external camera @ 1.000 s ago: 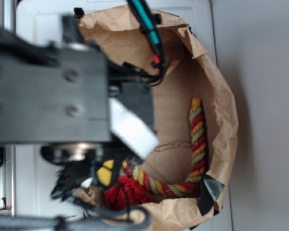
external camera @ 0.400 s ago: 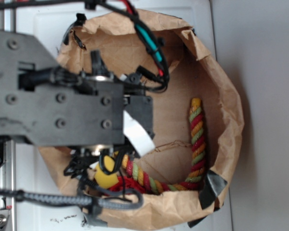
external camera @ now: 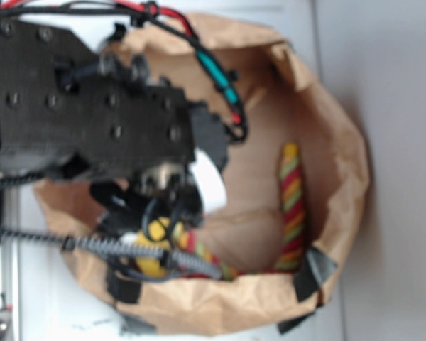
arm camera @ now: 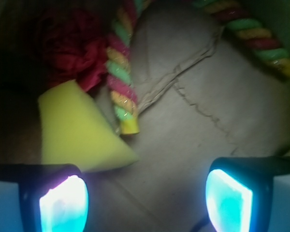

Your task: Grab the green sponge.

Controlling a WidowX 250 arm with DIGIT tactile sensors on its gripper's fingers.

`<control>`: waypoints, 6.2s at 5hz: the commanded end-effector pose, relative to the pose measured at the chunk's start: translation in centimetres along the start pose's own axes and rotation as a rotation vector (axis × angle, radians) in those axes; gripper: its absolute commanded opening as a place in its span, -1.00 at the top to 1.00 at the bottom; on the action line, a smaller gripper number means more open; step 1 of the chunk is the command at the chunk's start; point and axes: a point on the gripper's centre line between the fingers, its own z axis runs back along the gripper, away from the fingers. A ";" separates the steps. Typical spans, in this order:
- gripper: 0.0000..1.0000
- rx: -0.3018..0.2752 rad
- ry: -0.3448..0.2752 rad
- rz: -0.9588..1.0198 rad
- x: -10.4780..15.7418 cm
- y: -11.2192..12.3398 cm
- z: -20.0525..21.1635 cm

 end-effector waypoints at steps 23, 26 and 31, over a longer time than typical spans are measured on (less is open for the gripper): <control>1.00 -0.046 -0.055 -0.128 4.1 -4.9 -3.8; 1.00 0.059 -0.108 -0.055 2.1 -1.4 -0.8; 1.00 0.053 -0.266 0.551 -3.1 1.5 8.9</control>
